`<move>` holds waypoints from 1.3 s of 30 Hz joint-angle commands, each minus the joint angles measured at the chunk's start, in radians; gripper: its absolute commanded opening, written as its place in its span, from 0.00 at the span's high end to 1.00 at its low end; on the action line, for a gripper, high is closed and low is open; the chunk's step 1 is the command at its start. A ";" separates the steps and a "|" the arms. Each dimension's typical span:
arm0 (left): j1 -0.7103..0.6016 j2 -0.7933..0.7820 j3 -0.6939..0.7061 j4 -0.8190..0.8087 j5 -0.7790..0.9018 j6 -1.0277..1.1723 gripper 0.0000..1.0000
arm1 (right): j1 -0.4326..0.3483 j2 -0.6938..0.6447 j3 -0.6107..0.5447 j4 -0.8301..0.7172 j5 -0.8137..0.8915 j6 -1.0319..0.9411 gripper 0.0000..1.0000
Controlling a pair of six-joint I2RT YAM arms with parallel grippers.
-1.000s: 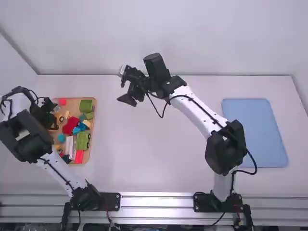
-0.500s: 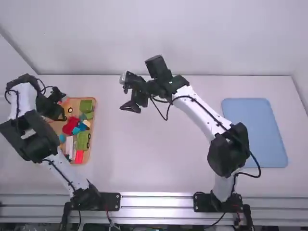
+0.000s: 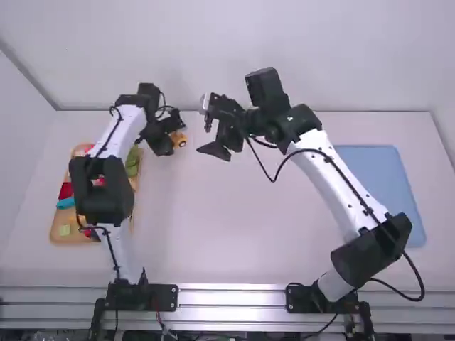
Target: Assemble lego blocks to make yellow taxi
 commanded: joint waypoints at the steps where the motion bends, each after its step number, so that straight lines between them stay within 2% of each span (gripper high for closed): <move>1: -0.049 -0.035 -0.018 0.001 0.094 -0.040 0.96 | -0.029 -0.072 -0.053 0.006 -0.028 -0.022 0.02; 5: -0.186 -0.035 -0.093 -0.016 0.035 -0.051 0.98 | -0.087 -0.187 -0.216 0.111 -0.035 -0.007 0.02; 8: -0.314 -0.035 -0.179 -0.006 -0.053 -0.079 0.98 | -0.138 -0.299 -0.372 0.259 -0.034 0.090 0.02; 9: -0.321 -0.035 -0.184 -0.005 -0.057 -0.079 0.98 | -0.140 -0.305 -0.380 0.268 -0.034 0.094 0.02; 12: -0.460 -0.035 -0.293 0.064 -0.168 -0.128 0.98 | -0.188 -0.426 -0.555 0.435 -0.034 0.172 0.02; 13: -0.460 -0.035 -0.293 0.064 -0.168 -0.128 0.98 | -0.188 -0.426 -0.555 0.435 -0.034 0.172 0.02; 19: -0.607 -0.035 -0.412 0.171 -0.195 -0.173 0.98 | -0.254 -0.593 -0.754 0.618 -0.035 0.276 0.02; 24: -0.640 -0.035 -0.463 0.227 -0.193 -0.193 0.98 | -0.254 -0.653 -0.820 0.669 -0.033 0.287 0.02; 39: -0.659 -0.043 -0.504 0.203 -0.181 -0.178 0.97 | -0.254 -0.657 -0.821 0.698 -0.031 0.301 0.02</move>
